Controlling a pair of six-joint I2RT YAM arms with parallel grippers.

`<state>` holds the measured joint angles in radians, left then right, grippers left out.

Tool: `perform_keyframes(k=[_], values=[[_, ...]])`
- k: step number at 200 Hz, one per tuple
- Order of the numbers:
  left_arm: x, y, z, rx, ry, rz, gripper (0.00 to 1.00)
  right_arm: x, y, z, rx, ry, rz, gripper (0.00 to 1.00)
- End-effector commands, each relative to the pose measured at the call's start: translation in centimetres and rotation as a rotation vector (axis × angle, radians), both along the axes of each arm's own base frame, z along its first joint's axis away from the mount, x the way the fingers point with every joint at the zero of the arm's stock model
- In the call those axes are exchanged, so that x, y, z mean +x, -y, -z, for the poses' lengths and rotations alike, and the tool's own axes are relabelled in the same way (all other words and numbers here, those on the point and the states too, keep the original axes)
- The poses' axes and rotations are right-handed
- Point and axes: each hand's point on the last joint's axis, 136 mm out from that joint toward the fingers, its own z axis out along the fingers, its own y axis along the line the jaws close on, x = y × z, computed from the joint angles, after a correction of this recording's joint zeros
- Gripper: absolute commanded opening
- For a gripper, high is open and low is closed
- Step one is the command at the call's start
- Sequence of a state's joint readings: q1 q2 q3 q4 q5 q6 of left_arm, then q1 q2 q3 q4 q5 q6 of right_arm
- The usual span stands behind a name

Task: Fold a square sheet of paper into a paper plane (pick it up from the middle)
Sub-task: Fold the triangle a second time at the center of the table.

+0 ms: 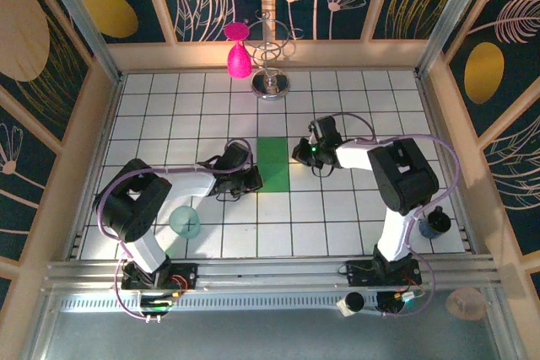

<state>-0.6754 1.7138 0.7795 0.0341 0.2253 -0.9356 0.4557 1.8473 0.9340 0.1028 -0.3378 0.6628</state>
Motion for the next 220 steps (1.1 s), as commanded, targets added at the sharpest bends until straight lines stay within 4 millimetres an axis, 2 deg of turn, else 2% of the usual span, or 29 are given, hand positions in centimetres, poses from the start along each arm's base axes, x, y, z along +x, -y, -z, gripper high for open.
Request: perform_keyframes(k=[1,16,21,44,59,94,98,135,157,201,204,220], values=[[-1.6,-2.3,2.0,0.128,-0.075,-0.004,0.0,-0.2,-1.7,-3.9,0.003,0.108,-0.04,0.01],[-1.4,-2.1,1.8,0.127,-0.07,-0.001,0.0,-1.1,-2.9,-4.2,0.017,0.104,-0.06,0.01],[-1.3,-2.1,1.7,0.125,-0.068,0.0,0.0,-1.9,-3.9,-4.2,0.024,0.1,-0.082,0.01],[-1.2,-1.9,1.6,0.121,-0.066,0.004,0.0,-3.9,-6.3,-3.1,0.065,0.046,-0.141,0.01],[-1.1,-1.7,1.4,0.111,-0.062,0.008,0.0,-4.6,-7.0,-2.1,0.071,0.014,-0.158,0.01],[-0.8,-1.2,0.7,0.093,-0.043,0.035,0.0,-4.9,-6.8,0.1,0.036,-0.038,-0.156,0.01],[-0.6,-0.8,-0.5,0.07,-0.017,0.04,0.0,-4.9,-6.7,0.4,0.029,-0.045,-0.155,0.01],[0.7,1.2,-4.1,-0.021,0.08,0.102,0.0,-4.9,-5.7,2.7,-0.035,-0.108,-0.13,0.01],[1.3,2.3,-5.9,-0.076,0.133,0.127,0.0,-5.2,-5.5,2.9,-0.032,-0.12,-0.127,0.0],[2.2,3.6,-5.1,-0.076,0.125,0.167,0.0,-5.4,-5.5,2.9,-0.022,-0.131,-0.131,0.0],[2.2,3.5,-4.2,-0.061,0.107,0.168,0.0,-5.4,-5.4,3.0,-0.023,-0.134,-0.131,0.0],[2.4,3.5,-3.5,-0.041,0.103,0.168,0.0,-5.5,-5.4,3.0,-0.019,-0.136,-0.132,0.0]])
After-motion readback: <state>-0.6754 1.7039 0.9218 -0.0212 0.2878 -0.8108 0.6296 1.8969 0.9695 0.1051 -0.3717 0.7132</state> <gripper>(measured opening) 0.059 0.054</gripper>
